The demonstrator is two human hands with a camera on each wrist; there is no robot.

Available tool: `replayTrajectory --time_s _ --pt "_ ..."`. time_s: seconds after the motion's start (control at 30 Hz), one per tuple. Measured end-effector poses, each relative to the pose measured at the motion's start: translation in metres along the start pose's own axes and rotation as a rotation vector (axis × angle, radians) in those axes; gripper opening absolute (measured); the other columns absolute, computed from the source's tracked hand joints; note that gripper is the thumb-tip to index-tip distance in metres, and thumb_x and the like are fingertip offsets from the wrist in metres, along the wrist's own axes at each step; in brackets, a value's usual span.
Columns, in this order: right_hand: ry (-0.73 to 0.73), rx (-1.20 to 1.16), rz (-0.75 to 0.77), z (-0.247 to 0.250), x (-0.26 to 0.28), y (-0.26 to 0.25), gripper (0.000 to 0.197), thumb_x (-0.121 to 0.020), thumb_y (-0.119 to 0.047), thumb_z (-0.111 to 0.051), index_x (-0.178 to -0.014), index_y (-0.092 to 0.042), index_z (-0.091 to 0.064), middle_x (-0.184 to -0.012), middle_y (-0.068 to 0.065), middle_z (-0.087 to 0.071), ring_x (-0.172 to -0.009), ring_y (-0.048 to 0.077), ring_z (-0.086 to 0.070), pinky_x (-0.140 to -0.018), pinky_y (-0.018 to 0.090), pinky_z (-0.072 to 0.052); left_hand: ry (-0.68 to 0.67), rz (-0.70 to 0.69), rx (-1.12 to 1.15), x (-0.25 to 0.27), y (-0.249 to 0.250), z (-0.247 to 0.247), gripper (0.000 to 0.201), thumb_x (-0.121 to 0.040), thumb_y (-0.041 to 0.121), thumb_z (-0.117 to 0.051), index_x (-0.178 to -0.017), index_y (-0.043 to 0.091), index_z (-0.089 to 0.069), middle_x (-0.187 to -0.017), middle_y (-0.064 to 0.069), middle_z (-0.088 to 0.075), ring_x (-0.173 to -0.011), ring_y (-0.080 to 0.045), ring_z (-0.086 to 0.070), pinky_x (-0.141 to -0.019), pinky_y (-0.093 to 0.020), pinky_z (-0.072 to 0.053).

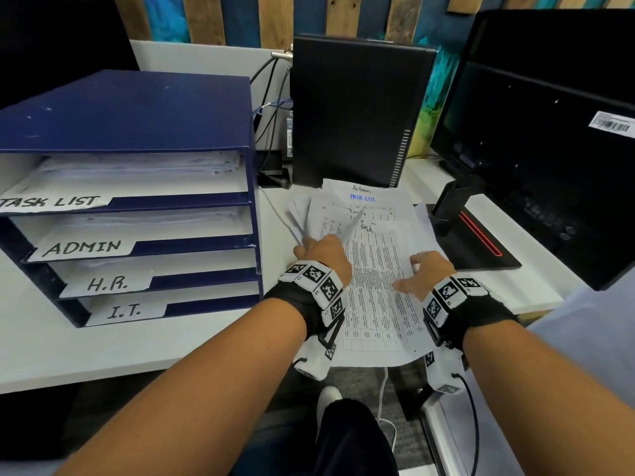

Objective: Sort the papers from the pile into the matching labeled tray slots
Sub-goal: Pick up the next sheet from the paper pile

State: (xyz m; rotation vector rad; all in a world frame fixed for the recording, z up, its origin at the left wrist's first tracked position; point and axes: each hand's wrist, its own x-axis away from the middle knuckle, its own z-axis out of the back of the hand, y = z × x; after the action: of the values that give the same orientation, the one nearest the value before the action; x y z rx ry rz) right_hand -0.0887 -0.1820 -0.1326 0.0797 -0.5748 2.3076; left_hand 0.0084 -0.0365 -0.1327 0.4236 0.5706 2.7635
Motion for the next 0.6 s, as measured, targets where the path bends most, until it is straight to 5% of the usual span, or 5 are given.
replayTrajectory --time_s 0.27,0.43,0.6 --pt "0.000 -0.010 0.004 0.000 -0.001 0.000 0.069 -0.079 -0.027 -0.084 -0.136 -0.009 -0.052 -0.131 0.008 -0.060 -0.109 0.022 -0.060 -0.090 0.032 -0.049 0.087 -0.008 0.067 0.015 -0.007 0.004 0.037 -0.089 0.005 -0.046 -0.121 0.020 -0.057 -0.130 -0.007 -0.044 -0.123 -0.032 -0.033 -0.099 -0.047 -0.033" --pt "-0.006 -0.016 0.003 0.001 -0.001 0.001 0.073 -0.079 -0.028 -0.084 -0.141 -0.010 -0.049 -0.135 0.007 -0.058 -0.118 0.026 -0.061 -0.097 0.035 -0.049 -0.015 0.115 0.127 0.005 -0.003 0.013 0.034 -0.094 0.013 -0.054 -0.129 0.014 -0.055 -0.138 -0.014 -0.048 -0.128 -0.034 -0.045 -0.111 -0.048 -0.032" --pt "0.005 -0.023 0.012 0.001 0.000 0.001 0.073 -0.080 -0.028 -0.084 -0.141 -0.010 -0.049 -0.137 0.007 -0.056 -0.121 0.025 -0.058 -0.098 0.035 -0.047 -0.053 0.082 0.194 0.002 -0.001 0.021 0.028 -0.097 0.008 -0.052 -0.123 0.001 -0.058 -0.128 -0.014 -0.060 -0.121 -0.030 -0.056 -0.106 -0.043 -0.043"
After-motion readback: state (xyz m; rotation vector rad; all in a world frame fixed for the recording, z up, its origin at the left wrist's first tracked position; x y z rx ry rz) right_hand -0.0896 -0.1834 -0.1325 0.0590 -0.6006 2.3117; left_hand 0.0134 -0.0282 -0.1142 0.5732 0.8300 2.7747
